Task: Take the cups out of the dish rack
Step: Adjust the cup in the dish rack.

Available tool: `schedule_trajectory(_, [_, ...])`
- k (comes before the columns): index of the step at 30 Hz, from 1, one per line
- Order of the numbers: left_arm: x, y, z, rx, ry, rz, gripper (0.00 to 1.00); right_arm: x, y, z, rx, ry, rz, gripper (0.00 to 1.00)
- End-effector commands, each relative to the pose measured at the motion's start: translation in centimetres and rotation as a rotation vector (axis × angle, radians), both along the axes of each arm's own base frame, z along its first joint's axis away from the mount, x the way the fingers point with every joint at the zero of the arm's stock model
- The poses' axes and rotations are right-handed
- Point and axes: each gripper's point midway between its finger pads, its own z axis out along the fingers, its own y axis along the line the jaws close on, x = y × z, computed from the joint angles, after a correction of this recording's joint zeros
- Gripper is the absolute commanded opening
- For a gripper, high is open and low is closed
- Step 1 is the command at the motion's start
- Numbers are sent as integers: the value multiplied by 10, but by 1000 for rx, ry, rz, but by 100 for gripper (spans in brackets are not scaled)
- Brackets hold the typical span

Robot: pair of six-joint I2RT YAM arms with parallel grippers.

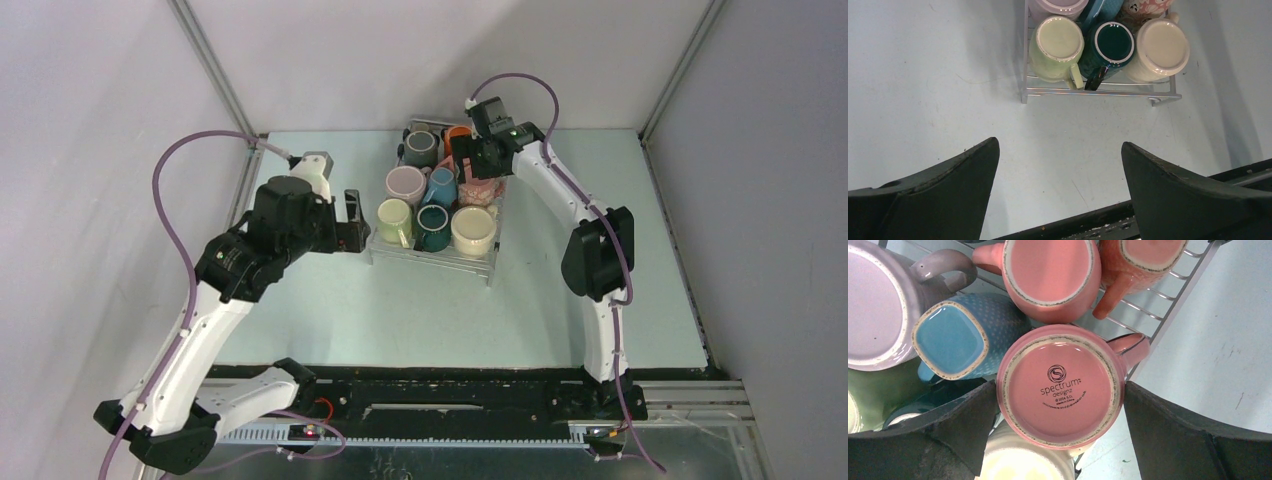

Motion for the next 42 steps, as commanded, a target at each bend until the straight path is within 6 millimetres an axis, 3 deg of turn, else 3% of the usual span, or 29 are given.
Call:
schedule_trajectory(1, [3, -6, 1, -16, -15, -17, 100, -7, -2, -21, -15, 51, -51, 100])
schedule_trajectory(9, [4, -7, 2, -14, -20, -18, 100, -8, -7, 9, 11, -24, -200, 97])
schedule_trajectory(15, [4, -6, -1, -7, -18, -18, 100, -13, 0, 8, 16, -41, -272, 95])
schedule_trajectory(19, [3, -5, -1, -3, -19, -21, 100, -16, 2, 6, 42, -39, -311, 99])
schedule_trajectory(30, [3, -5, -2, -1, -22, -27, 100, -11, 13, 35, 137, -77, -282, 100])
schedule_trajectory(42, [4, -6, -4, 0, -21, -33, 100, -13, 9, 47, 123, -91, -263, 100])
